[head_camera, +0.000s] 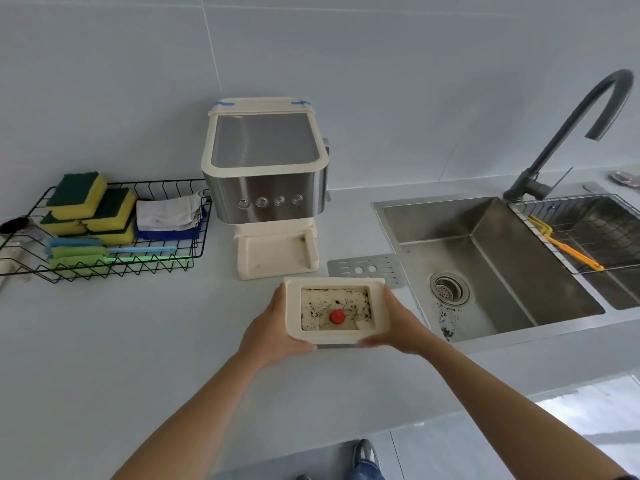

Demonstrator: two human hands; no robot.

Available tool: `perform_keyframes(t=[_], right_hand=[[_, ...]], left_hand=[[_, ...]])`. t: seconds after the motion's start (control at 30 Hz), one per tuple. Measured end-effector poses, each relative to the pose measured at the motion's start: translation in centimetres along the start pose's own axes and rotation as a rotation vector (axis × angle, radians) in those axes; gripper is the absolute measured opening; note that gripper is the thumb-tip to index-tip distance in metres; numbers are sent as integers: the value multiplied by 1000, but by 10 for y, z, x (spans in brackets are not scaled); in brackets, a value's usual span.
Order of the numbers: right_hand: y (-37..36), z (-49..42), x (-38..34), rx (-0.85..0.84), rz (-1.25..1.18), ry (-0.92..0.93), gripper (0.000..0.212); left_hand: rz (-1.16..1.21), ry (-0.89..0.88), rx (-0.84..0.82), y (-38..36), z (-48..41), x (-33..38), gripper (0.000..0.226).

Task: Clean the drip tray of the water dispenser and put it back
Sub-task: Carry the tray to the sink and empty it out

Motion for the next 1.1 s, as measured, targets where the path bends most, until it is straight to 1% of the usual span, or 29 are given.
perform_keyframes(t=[0.13, 0.23, 0.43, 0.5, 0.57, 0.63, 0.7, 0.77, 0.8, 0.9, 1.1], right_hand=[[29, 4, 0, 46, 8, -17, 114], [54, 8, 6, 89, 16, -65, 108], [106, 10, 22, 79, 8, -95, 98], [124, 7, 28, 71, 10, -98, 93], [146, -1, 39, 71, 7, -94, 95], [169, -10, 49, 63, 23, -92, 100], [193, -19, 58, 52, 66, -89, 110], [220, -27, 66, 38, 90, -77, 117], [233, -31, 69, 34, 94, -69, 117], [269, -40, 80, 19, 91, -45, 106], [327, -50, 105, -34, 77, -23, 98]], left_hand=[[-57, -54, 8, 5, -17, 27, 109], [-82, -89, -1, 0, -32, 49, 109], [-86, -134, -22, -20, -64, 94, 102], [-87, -127, -25, -28, -78, 108, 103], [-89, -111, -16, -36, -92, 124, 104], [-79, -103, 7, -45, -106, 141, 102], [-75, -99, 29, -54, -120, 160, 97], [-40, -87, 32, -67, -135, 178, 99], [-27, -78, 34, -73, -143, 186, 101], [-31, -67, 59, -90, -161, 215, 103], [-41, -1, 94, -119, -187, 262, 105]])
Point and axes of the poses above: each hand's wrist, its own z-axis away from the middle knuckle, its own y-axis out of the back of the hand, x = y × z, the point moved 5 cm from there along -z, towards the middle knuckle, and after that the axes turned 11 degrees about -z, right-handed, at the moved point
